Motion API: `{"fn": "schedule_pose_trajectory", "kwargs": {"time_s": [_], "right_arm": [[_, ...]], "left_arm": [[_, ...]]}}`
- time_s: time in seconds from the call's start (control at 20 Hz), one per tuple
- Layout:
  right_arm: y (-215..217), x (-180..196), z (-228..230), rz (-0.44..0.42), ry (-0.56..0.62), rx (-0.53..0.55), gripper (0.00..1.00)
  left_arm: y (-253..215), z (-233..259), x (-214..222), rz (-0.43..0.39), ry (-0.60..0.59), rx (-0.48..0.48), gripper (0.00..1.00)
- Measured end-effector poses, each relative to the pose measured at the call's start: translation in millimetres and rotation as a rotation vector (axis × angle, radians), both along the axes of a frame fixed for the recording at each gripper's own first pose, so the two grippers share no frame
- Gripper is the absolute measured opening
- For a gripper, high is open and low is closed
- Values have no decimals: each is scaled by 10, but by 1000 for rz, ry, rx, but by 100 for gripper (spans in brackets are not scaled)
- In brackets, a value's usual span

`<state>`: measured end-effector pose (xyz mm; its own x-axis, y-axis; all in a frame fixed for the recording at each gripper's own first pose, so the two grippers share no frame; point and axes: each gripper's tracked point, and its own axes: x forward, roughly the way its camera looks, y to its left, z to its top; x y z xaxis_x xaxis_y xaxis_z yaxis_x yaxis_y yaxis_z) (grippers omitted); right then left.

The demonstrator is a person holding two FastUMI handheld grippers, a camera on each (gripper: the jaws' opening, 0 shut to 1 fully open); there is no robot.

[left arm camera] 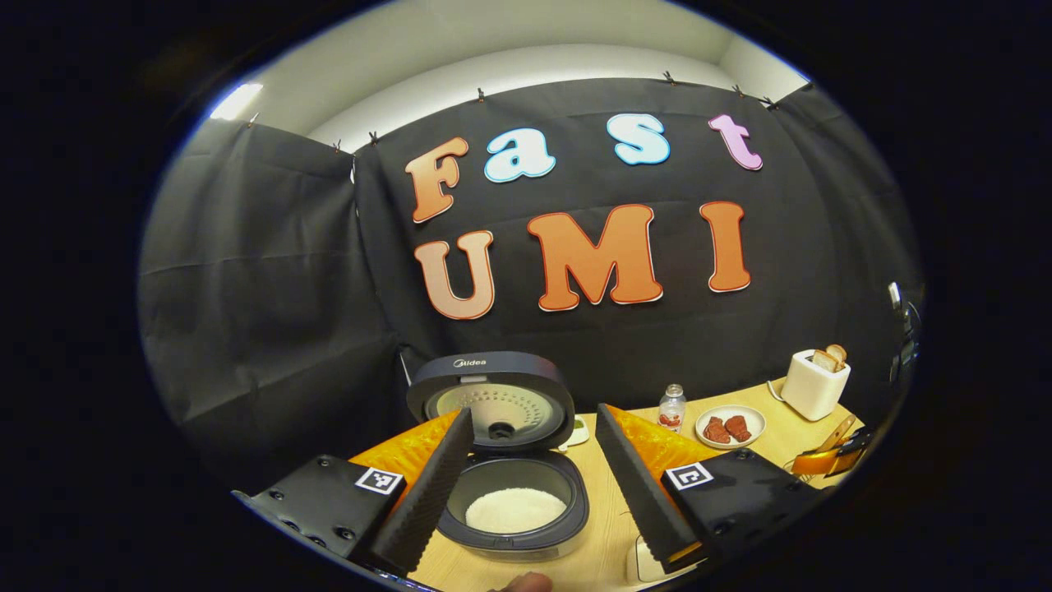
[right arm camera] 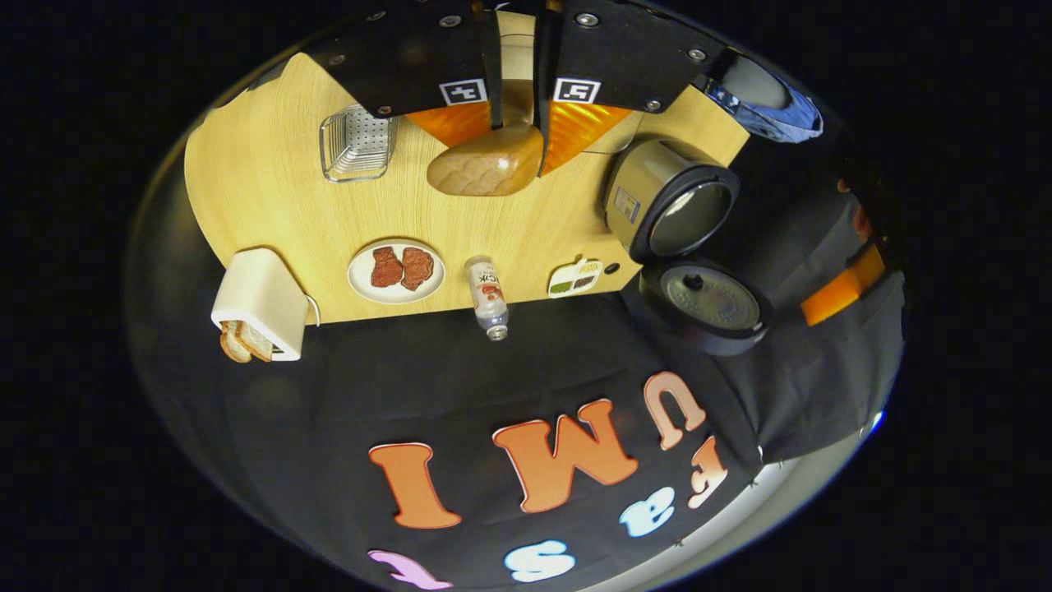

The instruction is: Close the left gripper, press the button to open the rice cooker; take a wooden spoon from the chopstick holder with the right hand, scoop a spoonful of rice and pour it into the rice cooker, then put the wooden spoon back into the chopstick holder.

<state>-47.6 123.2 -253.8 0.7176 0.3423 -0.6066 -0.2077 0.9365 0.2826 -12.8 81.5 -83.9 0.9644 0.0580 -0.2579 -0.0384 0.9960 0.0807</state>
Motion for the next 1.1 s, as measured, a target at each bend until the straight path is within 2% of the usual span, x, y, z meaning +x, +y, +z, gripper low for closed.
{"fn": "schedule_pose_trajectory", "kwargs": {"time_s": [0.25, 0.35, 0.4, 0.45, 0.5, 0.55, 0.6, 0.65, 0.7, 0.85, 0.9, 0.95, 1.0, 1.1], "right_arm": [[148, -48, -478, 39, 40, -125, 16], [152, -56, -608, 42, 46, -175, 16], [144, -52, -634, 45, 36, -207, 16], [139, -45, -634, 50, 20, -232, 16], [161, -23, -599, 52, -10, -249, 16], [146, -10, -594, 54, -29, -276, 16], [133, -39, -627, 51, -35, -301, 16], [135, -39, -638, 44, -44, -323, 16], [154, -56, -685, 49, -47, -354, 16], [250, -126, -843, 105, -81, -456, 16], [290, -137, -877, 113, -85, -470, 14], [306, -138, -890, 111, -86, -480, 10], [312, -141, -910, 98, -79, -475, 14], [281, -135, -972, 39, -39, -422, 13]], "left_arm": [[124, -90, -40, 25, 31, 2, 100], [175, -113, -38, 31, 41, -8, 93], [206, -140, -37, 32, 46, -5, 100], [225, -164, -27, 30, 52, 3, 100], [243, -188, -22, 27, 56, 10, 94], [248, -208, -7, 22, 61, 12, 93], [249, -234, 3, 16, 65, 10, 94], [246, -254, 22, 10, 68, 5, 100], [263, -283, 37, 5, 73, 2, 94], [304, -387, 104, -10, 88, -5, 94], [326, -415, 135, -14, 94, -2, 100], [349, -423, 155, -19, 94, 2, 94], [369, -422, 182, -27, 89, 4, 100], [402, -463, 224, -36, 91, 6, 100]]}}
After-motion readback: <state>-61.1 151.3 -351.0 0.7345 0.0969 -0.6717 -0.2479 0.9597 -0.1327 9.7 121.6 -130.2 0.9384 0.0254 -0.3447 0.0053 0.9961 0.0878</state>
